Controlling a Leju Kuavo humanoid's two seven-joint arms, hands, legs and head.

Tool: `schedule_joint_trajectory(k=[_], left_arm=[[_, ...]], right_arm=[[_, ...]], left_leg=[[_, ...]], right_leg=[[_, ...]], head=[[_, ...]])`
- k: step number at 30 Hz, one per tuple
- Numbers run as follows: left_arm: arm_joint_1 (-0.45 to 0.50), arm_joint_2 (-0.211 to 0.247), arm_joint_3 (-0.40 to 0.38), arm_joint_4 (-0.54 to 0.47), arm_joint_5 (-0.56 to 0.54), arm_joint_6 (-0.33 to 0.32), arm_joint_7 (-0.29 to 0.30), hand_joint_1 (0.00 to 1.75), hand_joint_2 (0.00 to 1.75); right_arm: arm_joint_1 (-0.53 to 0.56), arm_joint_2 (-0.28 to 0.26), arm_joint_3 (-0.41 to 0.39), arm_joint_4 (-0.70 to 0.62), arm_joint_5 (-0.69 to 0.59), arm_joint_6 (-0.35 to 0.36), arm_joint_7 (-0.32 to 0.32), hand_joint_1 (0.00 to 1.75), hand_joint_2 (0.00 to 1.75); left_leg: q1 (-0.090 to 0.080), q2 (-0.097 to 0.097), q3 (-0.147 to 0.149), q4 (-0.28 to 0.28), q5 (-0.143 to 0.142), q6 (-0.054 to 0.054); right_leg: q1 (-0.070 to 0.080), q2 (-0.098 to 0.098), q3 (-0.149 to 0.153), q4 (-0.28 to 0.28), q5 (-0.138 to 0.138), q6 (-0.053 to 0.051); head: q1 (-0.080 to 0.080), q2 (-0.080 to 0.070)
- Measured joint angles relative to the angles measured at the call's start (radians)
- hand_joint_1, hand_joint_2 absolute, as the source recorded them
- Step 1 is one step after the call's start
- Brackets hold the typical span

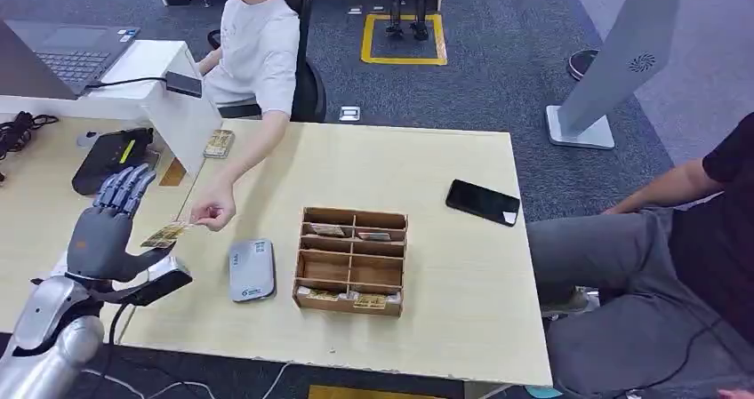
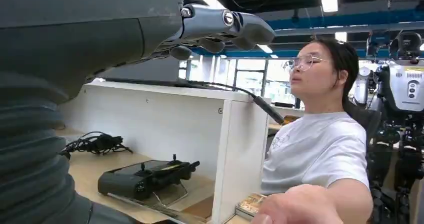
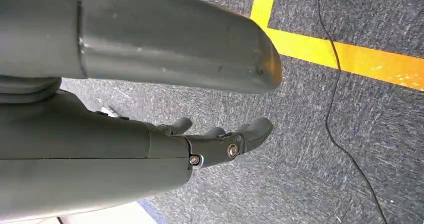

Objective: Pass the card to the sensor for recognition and then transmit it.

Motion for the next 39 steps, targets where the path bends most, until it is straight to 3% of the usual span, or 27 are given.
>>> schedule_joint_trajectory(k=[1, 4, 5, 12, 13, 20, 21, 22, 30, 33, 35, 39], left_arm=[[0.002, 0.0, 0.002, 0.0, 0.0, 0.0, -0.004, 0.0, 1.75], [0.004, 0.0, 0.006, 0.0, 0.001, -0.001, -0.005, 0.0, 1.75], [0.004, 0.0, 0.006, 0.0, 0.001, -0.002, -0.005, 0.0, 0.0], [0.004, -0.01, 0.006, 0.0, -0.019, -0.003, 0.03, 0.0, 0.0], [0.004, -0.012, 0.006, 0.0, -0.021, -0.003, 0.032, 0.0, 1.75], [0.0, -0.018, 0.006, 0.0, -0.027, -0.017, 0.039, 0.05, 1.75], [-0.001, -0.018, 0.006, 0.0, -0.026, -0.022, 0.039, 1.52, 1.75], [-0.001, -0.018, 0.006, 0.0, -0.022, -0.027, 0.039, 1.75, 1.75], [-0.003, -0.016, 0.006, 0.0, -0.01, -0.063, 0.035, 1.69, 1.75], [-0.003, -0.016, 0.006, 0.0, -0.009, -0.063, 0.035, 1.75, 1.75], [-0.005, -0.016, 0.006, 0.0, -0.008, -0.064, 0.035, 1.68, 1.75], [-0.009, -0.016, 0.006, 0.0, -0.008, -0.065, 0.035, 1.75, 1.75]], right_arm=[[0.0, 0.0, 0.0, 0.0, 0.0, 0.0, 0.0, 0.0, 1.75], [0.0, 0.0, 0.001, 0.0, 0.0, 0.0, 0.0, 0.0, 1.75], [0.0, 0.0, 0.001, 0.0, 0.0, 0.0, -0.001, 0.0, 1.75], [0.0, 0.0, 0.003, 0.001, -0.007, 0.0, -0.002, 0.0, 1.75], [0.0, 0.0, 0.004, 0.001, -0.007, 0.0, -0.002, 0.0, 1.75], [-0.001, 0.0, 0.007, 0.001, -0.006, 0.0, 0.007, 0.0, 1.75], [-0.001, 0.0, 0.007, 0.001, -0.006, 0.0, 0.007, 0.0, 1.75], [-0.001, 0.0, 0.007, 0.001, -0.006, 0.0, 0.007, 0.0, 1.75], [-0.001, 0.0, 0.009, 0.002, -0.006, -0.003, 0.004, 0.0, 1.75], [-0.001, 0.0, 0.009, 0.002, -0.006, -0.003, 0.004, 0.0, 1.75], [-0.001, 0.0, 0.009, 0.002, -0.006, -0.003, 0.004, 0.0, 1.75], [-0.001, 0.0, 0.009, 0.002, -0.006, -0.003, 0.004, 0.0, 1.75]], left_leg=[[0.0, 0.0, 0.0, 0.0, 0.0, 0.0], [0.0, 0.0, 0.0, 0.0, 0.0, 0.0], [0.0, 0.0, 0.0, 0.0, 0.0, 0.0], [0.0, 0.0, 0.0, 0.0, 0.0, 0.0], [0.0, 0.0, 0.0, 0.0, 0.0, 0.0], [0.0, 0.0, 0.0, 0.0, 0.0, 0.0], [0.0, 0.0, 0.0, 0.0, 0.0, 0.0], [0.0, 0.0, 0.0, 0.0, 0.0, 0.0], [0.0, 0.0, 0.0, 0.0, 0.0, 0.0], [0.0, 0.0, 0.0, 0.0, 0.0, 0.0], [0.0, 0.0, 0.0, 0.0, 0.0, 0.0], [0.0, 0.0, 0.0, 0.0, 0.0, 0.0]], right_leg=[[0.0, 0.0, 0.0, 0.0, 0.0, 0.0], [0.0, 0.0, -0.001, 0.0, 0.0, 0.0], [0.0, 0.0, -0.001, 0.0, 0.0, 0.0], [0.0, 0.0, -0.002, 0.0, 0.0, 0.0], [0.0, 0.0, -0.002, 0.0, 0.0, 0.0], [0.0, 0.0, -0.002, 0.0, 0.0, 0.0], [0.0, 0.0, -0.002, 0.0, 0.0, 0.0], [0.0, 0.0, -0.002, 0.0, 0.0, 0.0], [0.0, 0.0, -0.002, 0.0, 0.0, 0.0], [0.0, 0.0, -0.002, 0.0, 0.0, 0.0], [0.0, 0.0, -0.002, 0.0, 0.0, 0.0], [0.0, 0.0, -0.002, 0.0, 0.0, 0.0]], head=[[0.0, 0.0], [0.0, 0.0], [0.0, 0.0], [0.0, 0.0], [0.0, 0.0], [0.0, 0.0], [0.0, 0.0], [0.0, 0.0], [0.0, 0.0], [0.0, 0.0], [0.0, 0.0], [0.0, 0.0]])
